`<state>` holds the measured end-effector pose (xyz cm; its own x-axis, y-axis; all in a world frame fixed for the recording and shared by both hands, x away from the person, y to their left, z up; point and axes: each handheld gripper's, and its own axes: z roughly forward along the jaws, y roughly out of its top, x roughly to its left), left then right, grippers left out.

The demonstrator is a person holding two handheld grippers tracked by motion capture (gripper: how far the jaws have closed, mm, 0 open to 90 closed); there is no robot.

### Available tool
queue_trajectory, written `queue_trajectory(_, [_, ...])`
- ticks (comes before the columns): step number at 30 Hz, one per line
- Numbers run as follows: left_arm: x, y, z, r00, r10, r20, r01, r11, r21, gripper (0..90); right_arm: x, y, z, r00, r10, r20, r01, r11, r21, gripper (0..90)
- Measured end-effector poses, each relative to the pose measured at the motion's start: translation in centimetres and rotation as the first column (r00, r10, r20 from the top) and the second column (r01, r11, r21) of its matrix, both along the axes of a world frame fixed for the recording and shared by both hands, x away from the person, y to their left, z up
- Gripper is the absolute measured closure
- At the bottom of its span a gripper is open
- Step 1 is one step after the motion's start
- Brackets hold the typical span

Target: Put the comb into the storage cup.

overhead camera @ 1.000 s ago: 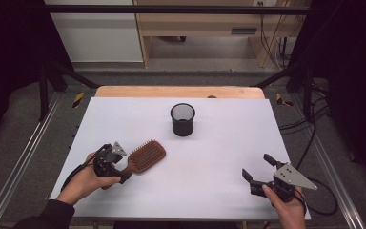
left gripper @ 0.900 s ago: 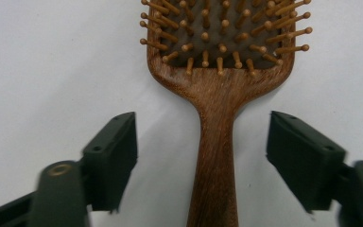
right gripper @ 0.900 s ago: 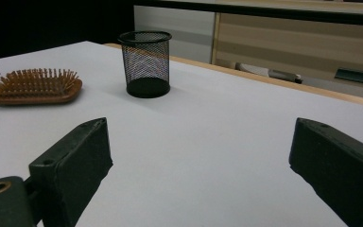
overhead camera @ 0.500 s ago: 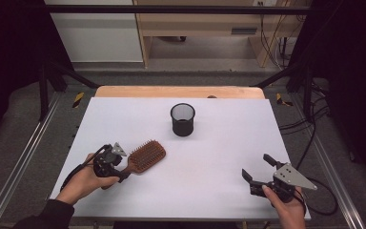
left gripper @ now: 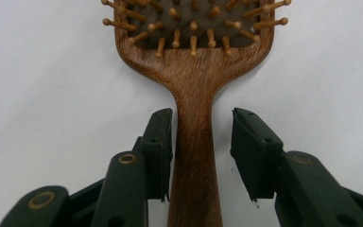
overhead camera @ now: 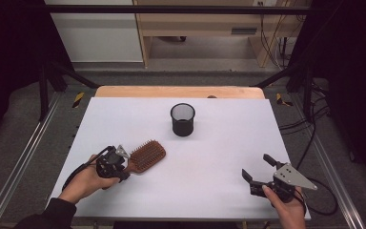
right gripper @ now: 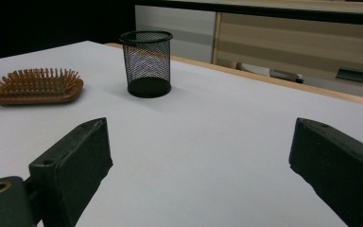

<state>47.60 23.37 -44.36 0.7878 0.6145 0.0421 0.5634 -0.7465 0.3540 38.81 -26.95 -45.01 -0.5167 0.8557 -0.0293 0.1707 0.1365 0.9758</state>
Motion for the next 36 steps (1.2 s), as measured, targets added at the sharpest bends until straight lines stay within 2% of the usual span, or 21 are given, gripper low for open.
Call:
queue_trajectory(3, [0.1,-0.1,-0.1,0.9999,-0.003,-0.013,0.003,0.9999,0.010,61.3,0.0,0.0,0.0,1.0000,0.002,-0.001,-0.002,1.0000,0.000,6.5])
queue_trajectory(10, [0.3,-0.5,-0.2,0.9999,-0.010,-0.014,0.011,0.9994,0.034,69.4,0.0,0.0,0.0,1.0000,0.006,-0.003,-0.006,1.0000,0.001,6.5])
queue_trajectory(14, [0.4,-0.9,-0.3,0.9999,-0.009,-0.010,0.010,0.9985,0.055,69.9,0.0,0.1,0.0,0.9999,0.009,-0.004,-0.009,1.0000,-0.002,6.5])
queue_trajectory(23, [0.6,-0.8,-0.4,0.9998,0.011,-0.019,-0.010,0.9993,0.035,71.6,0.0,0.2,0.0,0.9998,0.020,-0.007,-0.020,0.9998,-0.004,6.5])
queue_trajectory(26, [0.5,-0.7,-0.4,1.0000,0.000,-0.006,0.000,0.9996,0.027,72.2,0.0,0.2,-0.1,0.9997,0.022,-0.008,-0.022,0.9998,-0.003,6.5])
queue_trajectory(29, [0.1,-0.2,-0.5,0.9998,0.000,0.020,0.000,0.9998,-0.020,72.3,0.0,0.2,-0.1,0.9998,0.020,-0.009,-0.020,0.9998,-0.001,6.5])
queue_trajectory(32, [-0.1,0.3,-0.5,0.9994,0.004,0.035,-0.003,0.9994,-0.033,72.3,0.0,0.2,-0.1,0.9998,0.019,-0.010,-0.019,0.9998,0.002,6.5])
queue_trajectory(36, [-0.5,0.6,-0.1,0.9963,0.009,0.085,-0.005,0.9988,-0.049,72.2,0.1,0.2,-0.1,0.9997,0.020,-0.012,-0.020,0.9998,0.003,6.5])
